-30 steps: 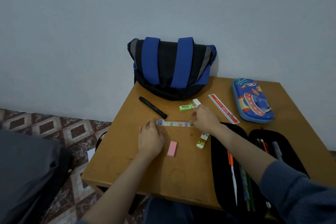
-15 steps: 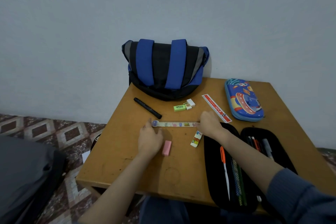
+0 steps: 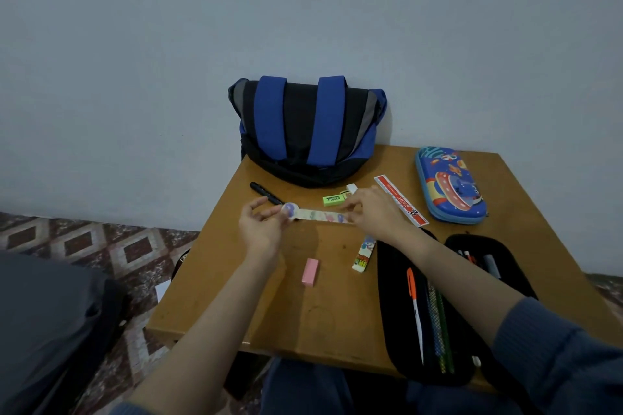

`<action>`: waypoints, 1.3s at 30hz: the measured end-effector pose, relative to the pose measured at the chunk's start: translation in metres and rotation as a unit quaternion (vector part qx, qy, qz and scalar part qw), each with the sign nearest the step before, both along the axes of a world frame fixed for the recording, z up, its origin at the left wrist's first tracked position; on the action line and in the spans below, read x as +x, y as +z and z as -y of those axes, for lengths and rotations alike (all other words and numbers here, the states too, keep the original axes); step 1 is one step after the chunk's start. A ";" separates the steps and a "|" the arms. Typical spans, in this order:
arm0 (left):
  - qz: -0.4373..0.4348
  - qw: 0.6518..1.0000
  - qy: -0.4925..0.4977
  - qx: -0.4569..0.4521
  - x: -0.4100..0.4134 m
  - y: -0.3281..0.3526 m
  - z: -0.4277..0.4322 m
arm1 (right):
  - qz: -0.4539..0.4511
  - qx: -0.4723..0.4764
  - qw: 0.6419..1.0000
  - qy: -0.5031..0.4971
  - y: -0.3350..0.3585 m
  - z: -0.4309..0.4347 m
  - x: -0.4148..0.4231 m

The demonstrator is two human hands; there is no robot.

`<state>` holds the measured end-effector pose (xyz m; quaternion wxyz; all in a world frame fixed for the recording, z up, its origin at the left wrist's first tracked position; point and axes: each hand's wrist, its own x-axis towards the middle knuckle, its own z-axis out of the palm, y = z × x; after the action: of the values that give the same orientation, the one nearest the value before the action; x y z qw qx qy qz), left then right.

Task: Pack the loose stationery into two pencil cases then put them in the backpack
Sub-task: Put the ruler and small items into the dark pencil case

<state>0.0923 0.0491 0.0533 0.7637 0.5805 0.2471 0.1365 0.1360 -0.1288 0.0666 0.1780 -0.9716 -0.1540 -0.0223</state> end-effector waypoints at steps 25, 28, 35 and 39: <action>-0.047 0.673 -0.329 0.660 -0.072 -0.023 0.130 | -0.170 0.456 0.839 -0.243 0.011 0.110 -0.085; -0.067 0.667 -0.326 0.667 -0.070 -0.022 0.130 | -0.155 0.437 0.848 -0.258 0.006 0.109 -0.087; -0.112 0.716 -0.359 0.589 -0.063 -0.015 0.127 | -0.115 0.405 0.861 -0.285 0.006 0.097 -0.092; -0.107 0.818 -0.392 0.407 -0.060 -0.008 0.113 | -0.170 0.357 0.867 -0.302 0.007 0.092 -0.096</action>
<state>0.0325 -0.0643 0.0452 0.4154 0.8972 0.0008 -0.1498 0.0402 -0.2208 0.0732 0.5209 -0.8295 0.1981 0.0374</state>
